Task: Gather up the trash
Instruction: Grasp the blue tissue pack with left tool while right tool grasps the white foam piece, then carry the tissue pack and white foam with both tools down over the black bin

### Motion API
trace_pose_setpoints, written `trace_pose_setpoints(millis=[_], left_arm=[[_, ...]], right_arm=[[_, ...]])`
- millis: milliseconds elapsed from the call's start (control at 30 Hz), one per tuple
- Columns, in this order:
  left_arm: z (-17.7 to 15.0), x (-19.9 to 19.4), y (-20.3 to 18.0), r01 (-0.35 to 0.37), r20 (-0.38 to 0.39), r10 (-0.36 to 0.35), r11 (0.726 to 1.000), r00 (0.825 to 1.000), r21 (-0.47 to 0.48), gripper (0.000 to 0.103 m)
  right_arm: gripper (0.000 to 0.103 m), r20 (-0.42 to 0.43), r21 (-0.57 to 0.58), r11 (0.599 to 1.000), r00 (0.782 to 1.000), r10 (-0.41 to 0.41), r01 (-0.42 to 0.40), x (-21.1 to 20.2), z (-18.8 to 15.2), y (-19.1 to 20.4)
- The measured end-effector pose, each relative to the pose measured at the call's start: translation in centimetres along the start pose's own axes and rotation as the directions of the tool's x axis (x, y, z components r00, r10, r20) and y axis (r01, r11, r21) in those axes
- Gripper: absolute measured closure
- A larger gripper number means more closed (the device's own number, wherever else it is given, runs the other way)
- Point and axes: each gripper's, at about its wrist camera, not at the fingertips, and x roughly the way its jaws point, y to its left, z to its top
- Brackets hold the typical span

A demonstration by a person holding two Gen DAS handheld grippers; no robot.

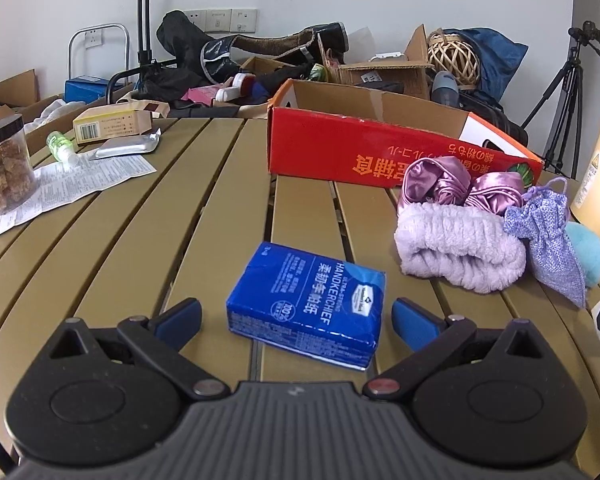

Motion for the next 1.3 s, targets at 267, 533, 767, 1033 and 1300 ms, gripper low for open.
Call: trace_pose_setpoints(millis=[267, 533, 767, 1033, 1300], left_arm=[[-0.3, -0.1, -0.5, -0.011, 0.004, 0.011, 1.000, 1.000, 0.029, 0.017], [-0.4, -0.6, -0.6, -0.001, 0.032, 0.000, 0.999, 0.999, 0.036, 0.025], [-0.6, -1.4, -0.7, -0.010, 0.065, 0.006, 0.999, 0.998, 0.049, 0.025], [-0.5, -3.2, -0.5, 0.012, 0.096, -0.016, 0.999, 0.995, 0.033, 0.025], [-0.4, -6.3, -0.2, 0.058, 0.152, -0.061, 0.998, 0.987, 0.028, 0.025]], right_arm=[[0.069, -0.006, 0.000, 1.000, 1.000, 0.004, -0.004, 0.3, -0.2, 0.2], [0.069, -0.008, 0.000, 1.000, 1.000, 0.006, -0.006, 0.2, -0.2, 0.3], [0.069, -0.010, 0.002, 1.000, 1.000, 0.017, -0.016, 0.1, -0.3, 0.3], [0.069, -0.002, 0.019, 0.999, 0.999, 0.037, -0.037, -0.4, -0.1, 0.2], [0.068, 0.013, 0.007, 0.998, 0.998, 0.064, -0.064, -1.6, 0.0, 0.5]])
